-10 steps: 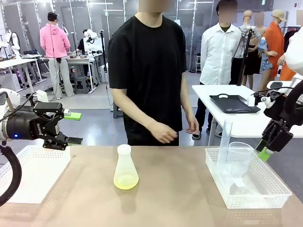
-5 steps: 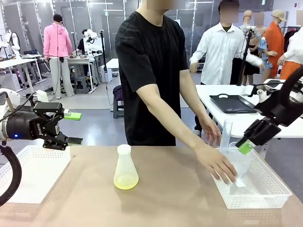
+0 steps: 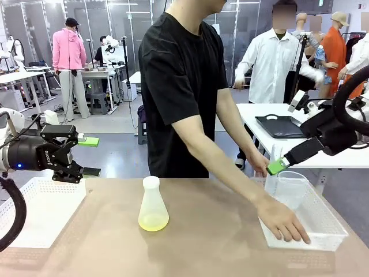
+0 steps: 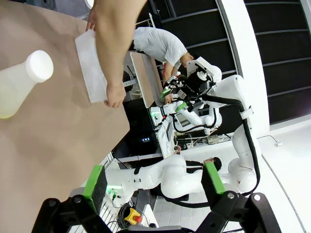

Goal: Prepare the solutions needed for the experiment.
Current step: When the human places the Big flask in the center of the table, pick up the Big flask and place it in the left Organizing basket.

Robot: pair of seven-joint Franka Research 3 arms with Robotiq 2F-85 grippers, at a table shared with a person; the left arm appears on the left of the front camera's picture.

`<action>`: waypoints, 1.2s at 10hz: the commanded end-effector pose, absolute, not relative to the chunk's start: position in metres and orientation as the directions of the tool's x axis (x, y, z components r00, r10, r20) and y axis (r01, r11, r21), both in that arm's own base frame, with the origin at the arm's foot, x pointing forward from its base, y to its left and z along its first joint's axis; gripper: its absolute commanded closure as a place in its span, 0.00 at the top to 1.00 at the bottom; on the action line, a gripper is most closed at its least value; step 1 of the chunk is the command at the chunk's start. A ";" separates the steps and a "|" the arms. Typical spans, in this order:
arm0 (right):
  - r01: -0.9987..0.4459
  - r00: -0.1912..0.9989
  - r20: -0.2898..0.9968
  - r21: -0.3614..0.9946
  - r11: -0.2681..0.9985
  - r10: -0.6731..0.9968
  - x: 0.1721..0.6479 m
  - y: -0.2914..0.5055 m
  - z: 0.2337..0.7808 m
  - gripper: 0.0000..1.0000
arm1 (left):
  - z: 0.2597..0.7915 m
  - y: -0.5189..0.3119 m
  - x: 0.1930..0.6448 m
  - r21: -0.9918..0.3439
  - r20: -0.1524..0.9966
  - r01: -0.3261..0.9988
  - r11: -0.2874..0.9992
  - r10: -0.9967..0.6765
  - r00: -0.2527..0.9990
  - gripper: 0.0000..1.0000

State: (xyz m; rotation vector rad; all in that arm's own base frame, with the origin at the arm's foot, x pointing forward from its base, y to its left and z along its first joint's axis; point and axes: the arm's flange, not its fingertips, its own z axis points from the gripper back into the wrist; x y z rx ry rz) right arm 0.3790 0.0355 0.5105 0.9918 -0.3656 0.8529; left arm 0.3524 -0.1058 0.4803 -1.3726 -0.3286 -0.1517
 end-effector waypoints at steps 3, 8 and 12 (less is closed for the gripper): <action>-0.757 0.645 0.624 0.599 0.260 0.441 0.375 0.038 0.509 0.64 | 0.482 -0.108 0.352 -0.938 0.317 0.297 0.176 0.093 0.944 1.00; -0.581 0.807 0.543 0.801 0.144 0.234 0.346 0.047 0.518 0.64 | 0.482 -0.108 0.352 -0.938 0.317 0.297 0.176 0.093 0.944 1.00; -0.490 0.871 0.463 0.840 0.232 0.163 0.331 0.051 0.519 0.64 | 0.482 -0.108 0.352 -0.938 0.317 0.297 0.176 0.093 0.944 1.00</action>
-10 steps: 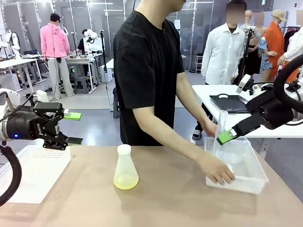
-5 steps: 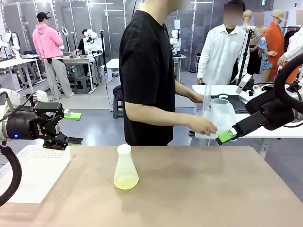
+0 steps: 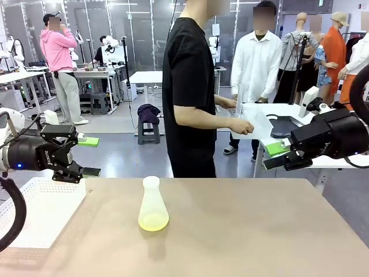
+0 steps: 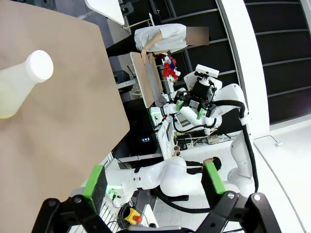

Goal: Prepare the solutions needed for the experiment.
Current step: When the human places the Big flask in the center of the table, pick up the Big flask and place it in the left Organizing basket.

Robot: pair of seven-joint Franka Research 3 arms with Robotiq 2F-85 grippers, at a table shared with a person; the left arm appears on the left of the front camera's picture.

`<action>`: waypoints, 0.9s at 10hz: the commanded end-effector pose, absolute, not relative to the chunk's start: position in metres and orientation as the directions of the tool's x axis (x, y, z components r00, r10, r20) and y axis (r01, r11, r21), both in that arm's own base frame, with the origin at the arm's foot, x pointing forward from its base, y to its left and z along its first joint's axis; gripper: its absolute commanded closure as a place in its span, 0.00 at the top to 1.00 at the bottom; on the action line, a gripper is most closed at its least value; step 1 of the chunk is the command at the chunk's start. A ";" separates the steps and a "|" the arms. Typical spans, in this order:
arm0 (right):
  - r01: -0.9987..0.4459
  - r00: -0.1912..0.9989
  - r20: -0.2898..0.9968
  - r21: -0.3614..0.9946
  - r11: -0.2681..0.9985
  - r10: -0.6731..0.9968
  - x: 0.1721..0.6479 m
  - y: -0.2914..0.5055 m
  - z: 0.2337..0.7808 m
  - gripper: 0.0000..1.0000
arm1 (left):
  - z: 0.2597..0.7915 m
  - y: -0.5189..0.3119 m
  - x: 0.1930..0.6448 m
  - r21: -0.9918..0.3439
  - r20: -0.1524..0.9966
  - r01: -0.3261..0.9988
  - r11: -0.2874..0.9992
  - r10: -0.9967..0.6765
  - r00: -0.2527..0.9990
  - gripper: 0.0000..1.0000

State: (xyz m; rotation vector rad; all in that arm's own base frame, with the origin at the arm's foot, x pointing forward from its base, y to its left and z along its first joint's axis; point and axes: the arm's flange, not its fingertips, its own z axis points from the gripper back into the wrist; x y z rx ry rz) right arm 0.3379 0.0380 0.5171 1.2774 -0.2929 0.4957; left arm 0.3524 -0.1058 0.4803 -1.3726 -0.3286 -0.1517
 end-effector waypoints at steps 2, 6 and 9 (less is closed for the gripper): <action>-0.521 0.850 0.486 0.834 0.184 0.203 0.343 0.038 0.516 0.64 | 0.482 -0.108 0.352 -0.938 0.317 0.297 0.176 0.093 0.944 1.00; -0.521 0.850 0.486 0.834 0.184 0.203 0.343 0.038 0.516 0.64 | 0.480 -0.106 0.352 -0.935 0.317 0.296 0.196 0.084 0.945 1.00; -0.521 0.850 0.486 0.834 0.184 0.203 0.343 0.038 0.516 0.64 | 0.458 -0.106 0.384 -0.798 0.587 0.545 0.258 0.121 0.801 1.00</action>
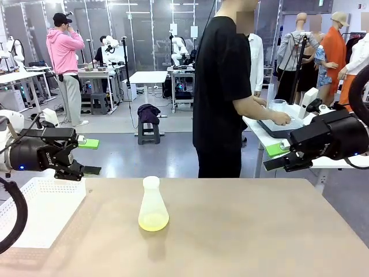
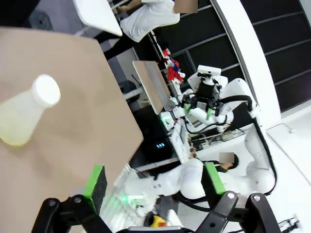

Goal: Prepare the solutions needed for the experiment.
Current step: When the human places the Big flask in the center of the table, pick up the Big flask and place it in the left Organizing basket.

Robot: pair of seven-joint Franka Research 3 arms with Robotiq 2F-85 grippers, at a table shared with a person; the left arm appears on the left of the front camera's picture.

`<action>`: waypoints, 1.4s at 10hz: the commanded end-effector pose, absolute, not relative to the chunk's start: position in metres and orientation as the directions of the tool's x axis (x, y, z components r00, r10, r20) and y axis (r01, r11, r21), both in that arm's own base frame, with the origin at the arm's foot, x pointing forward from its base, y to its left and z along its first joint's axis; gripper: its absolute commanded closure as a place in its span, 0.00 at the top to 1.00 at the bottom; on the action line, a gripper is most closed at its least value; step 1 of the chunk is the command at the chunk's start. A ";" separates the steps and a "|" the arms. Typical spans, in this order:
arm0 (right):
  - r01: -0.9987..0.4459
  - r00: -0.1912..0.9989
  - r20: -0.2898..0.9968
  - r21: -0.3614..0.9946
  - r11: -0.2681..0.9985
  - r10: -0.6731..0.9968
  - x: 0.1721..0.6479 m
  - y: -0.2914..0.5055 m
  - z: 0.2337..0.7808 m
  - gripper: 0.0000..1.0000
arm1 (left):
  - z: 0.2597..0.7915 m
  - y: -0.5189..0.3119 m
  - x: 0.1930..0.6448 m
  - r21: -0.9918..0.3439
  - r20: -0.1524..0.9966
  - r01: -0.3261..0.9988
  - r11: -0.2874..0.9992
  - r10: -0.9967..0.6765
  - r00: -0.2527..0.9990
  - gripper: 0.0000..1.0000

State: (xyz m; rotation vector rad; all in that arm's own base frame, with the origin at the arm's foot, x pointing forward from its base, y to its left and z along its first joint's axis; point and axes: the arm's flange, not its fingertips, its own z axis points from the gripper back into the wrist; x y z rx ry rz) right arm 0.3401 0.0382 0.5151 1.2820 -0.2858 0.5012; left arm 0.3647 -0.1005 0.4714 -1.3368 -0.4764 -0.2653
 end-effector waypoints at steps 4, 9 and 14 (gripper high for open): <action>-0.521 0.850 0.486 0.834 0.184 0.203 0.343 0.038 0.516 0.64 | 0.457 -0.095 0.388 -0.754 0.637 0.592 0.284 0.094 0.765 1.00; -0.521 0.850 0.486 0.834 0.184 0.203 0.343 0.038 0.516 0.64 | 0.457 -0.095 0.388 -0.754 0.637 0.592 0.284 0.094 0.765 1.00; -0.521 0.850 0.486 0.834 0.184 0.203 0.343 0.038 0.516 0.64 | 0.396 -0.126 0.456 -0.173 0.959 0.836 0.521 -0.104 0.263 1.00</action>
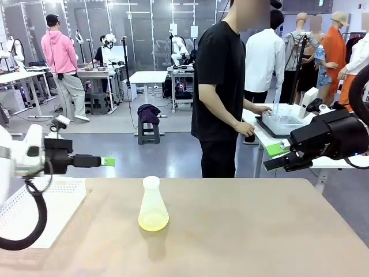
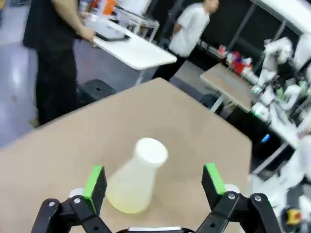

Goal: Prepare the solutions needed for the experiment.
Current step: When the human places the Big flask in the center of the table, pick up the Big flask and place it in the left Organizing basket.

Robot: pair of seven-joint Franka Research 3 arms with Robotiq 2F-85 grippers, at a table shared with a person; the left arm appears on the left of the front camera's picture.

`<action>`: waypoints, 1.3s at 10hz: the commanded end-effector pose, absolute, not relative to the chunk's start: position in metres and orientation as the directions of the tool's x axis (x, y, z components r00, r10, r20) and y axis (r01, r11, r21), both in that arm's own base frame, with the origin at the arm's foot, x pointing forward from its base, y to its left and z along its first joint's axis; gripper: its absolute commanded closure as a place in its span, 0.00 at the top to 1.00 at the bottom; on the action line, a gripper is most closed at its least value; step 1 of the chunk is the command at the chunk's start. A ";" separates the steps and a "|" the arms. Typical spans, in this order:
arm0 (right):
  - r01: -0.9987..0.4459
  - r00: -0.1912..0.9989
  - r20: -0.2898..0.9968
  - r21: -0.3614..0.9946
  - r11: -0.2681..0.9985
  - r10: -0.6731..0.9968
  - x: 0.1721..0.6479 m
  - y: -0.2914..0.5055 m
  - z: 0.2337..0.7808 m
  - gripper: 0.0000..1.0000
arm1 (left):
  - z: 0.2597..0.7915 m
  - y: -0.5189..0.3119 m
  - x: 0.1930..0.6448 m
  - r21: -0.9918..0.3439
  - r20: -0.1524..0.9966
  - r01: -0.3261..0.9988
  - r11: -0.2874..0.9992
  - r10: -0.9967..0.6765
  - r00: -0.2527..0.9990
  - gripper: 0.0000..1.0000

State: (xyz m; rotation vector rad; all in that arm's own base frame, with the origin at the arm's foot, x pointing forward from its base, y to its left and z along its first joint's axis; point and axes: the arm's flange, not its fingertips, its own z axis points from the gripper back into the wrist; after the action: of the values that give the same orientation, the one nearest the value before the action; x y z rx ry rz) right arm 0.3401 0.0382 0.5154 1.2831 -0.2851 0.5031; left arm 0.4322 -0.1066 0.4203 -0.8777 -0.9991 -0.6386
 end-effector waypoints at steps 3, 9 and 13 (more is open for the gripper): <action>-0.521 0.850 0.486 0.834 0.184 0.203 0.343 0.038 0.516 0.64 | 0.364 -0.139 0.471 0.025 0.970 0.882 0.470 -0.224 0.092 1.00; -0.521 0.850 0.486 0.834 0.184 0.203 0.343 0.038 0.516 0.64 | 0.378 -0.128 0.462 -0.006 0.962 0.876 0.481 -0.237 0.137 1.00; -0.521 0.850 0.486 0.834 0.184 0.203 0.343 0.038 0.516 0.64 | 0.328 -0.136 0.492 0.153 0.941 0.963 0.223 -0.331 -0.073 1.00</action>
State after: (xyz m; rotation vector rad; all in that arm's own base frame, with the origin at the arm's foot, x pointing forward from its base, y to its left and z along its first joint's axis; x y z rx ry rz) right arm 0.3401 0.0383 0.5155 1.2837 -0.2844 0.5040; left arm 0.4741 -0.1386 0.3417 -0.7112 -1.1379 -1.1063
